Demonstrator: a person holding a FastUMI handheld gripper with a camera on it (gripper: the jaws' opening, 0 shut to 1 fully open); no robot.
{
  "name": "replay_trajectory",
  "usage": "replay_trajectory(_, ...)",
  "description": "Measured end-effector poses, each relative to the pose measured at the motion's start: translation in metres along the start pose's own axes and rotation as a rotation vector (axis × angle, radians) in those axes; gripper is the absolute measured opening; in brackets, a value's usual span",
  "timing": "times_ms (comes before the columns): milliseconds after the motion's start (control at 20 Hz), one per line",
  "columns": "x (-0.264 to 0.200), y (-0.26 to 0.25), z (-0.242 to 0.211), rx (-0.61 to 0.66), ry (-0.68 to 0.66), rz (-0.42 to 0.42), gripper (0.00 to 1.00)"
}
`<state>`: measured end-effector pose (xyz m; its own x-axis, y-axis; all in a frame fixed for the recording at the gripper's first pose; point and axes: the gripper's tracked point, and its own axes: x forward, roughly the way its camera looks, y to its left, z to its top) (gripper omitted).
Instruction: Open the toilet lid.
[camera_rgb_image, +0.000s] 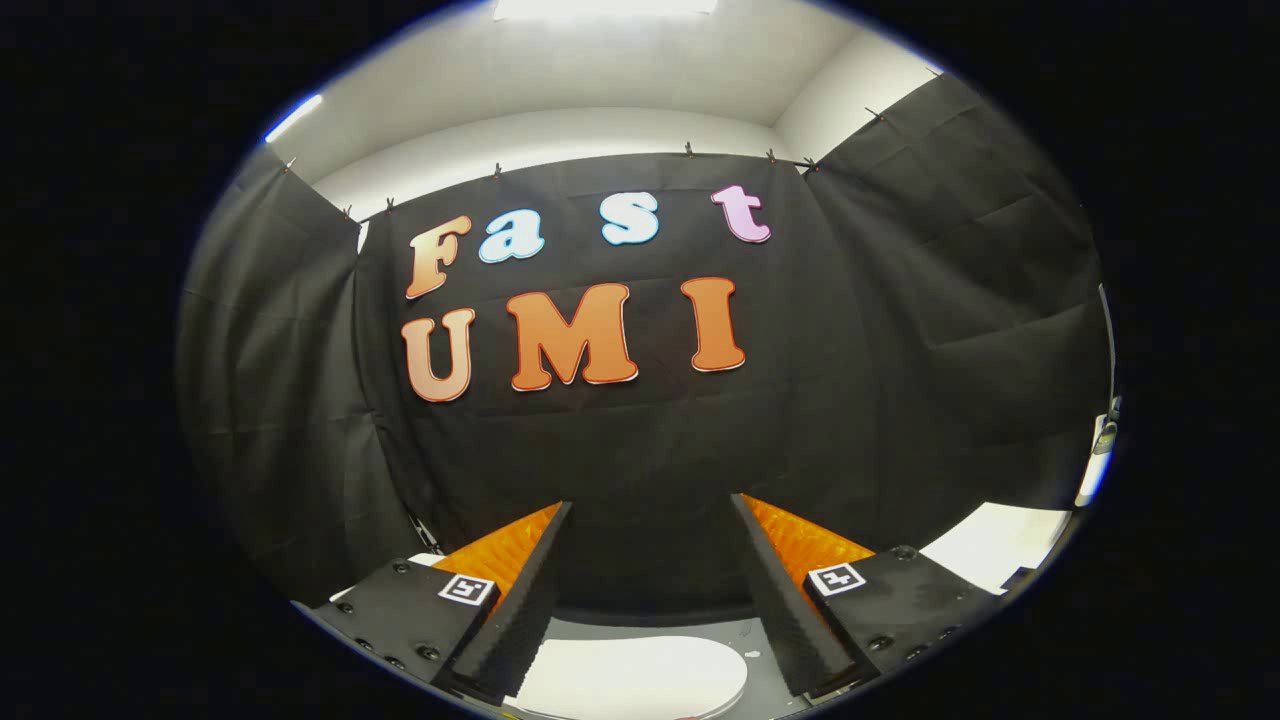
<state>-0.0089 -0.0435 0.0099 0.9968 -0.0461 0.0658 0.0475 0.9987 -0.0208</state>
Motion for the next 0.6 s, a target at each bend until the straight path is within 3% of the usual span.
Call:
replay_trajectory(300,0.002,-0.010,-0.029,-0.008,0.029,0.010,0.98)
replay_trajectory(600,0.014,-0.056,-0.130,0.139,0.168,-0.030,0.98)
